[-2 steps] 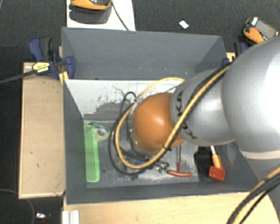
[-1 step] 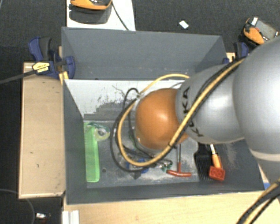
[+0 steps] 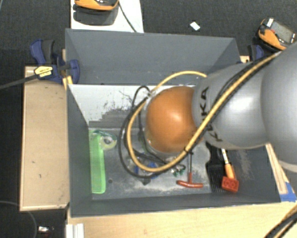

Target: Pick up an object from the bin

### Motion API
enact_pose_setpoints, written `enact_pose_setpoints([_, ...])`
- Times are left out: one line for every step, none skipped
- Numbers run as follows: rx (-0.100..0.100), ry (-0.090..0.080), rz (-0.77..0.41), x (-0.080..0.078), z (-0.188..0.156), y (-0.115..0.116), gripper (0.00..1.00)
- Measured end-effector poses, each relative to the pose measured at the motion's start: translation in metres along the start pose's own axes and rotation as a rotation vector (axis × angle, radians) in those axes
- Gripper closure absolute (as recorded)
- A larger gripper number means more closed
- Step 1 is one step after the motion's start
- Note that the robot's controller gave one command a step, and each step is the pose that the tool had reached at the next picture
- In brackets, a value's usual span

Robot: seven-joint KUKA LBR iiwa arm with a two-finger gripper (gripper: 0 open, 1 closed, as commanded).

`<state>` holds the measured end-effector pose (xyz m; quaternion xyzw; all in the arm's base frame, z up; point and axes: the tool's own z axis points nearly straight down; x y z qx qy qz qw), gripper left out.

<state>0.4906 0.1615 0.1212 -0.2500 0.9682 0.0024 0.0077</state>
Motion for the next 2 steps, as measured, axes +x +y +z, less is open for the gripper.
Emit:
enact_pose_setpoints([-0.002, 0.006, 0.001, 0.001, -0.015, 0.0, 1.0])
enact_pose_setpoints([-0.001, 0.004, 0.001, 0.0, -0.042, 0.0, 1.0])
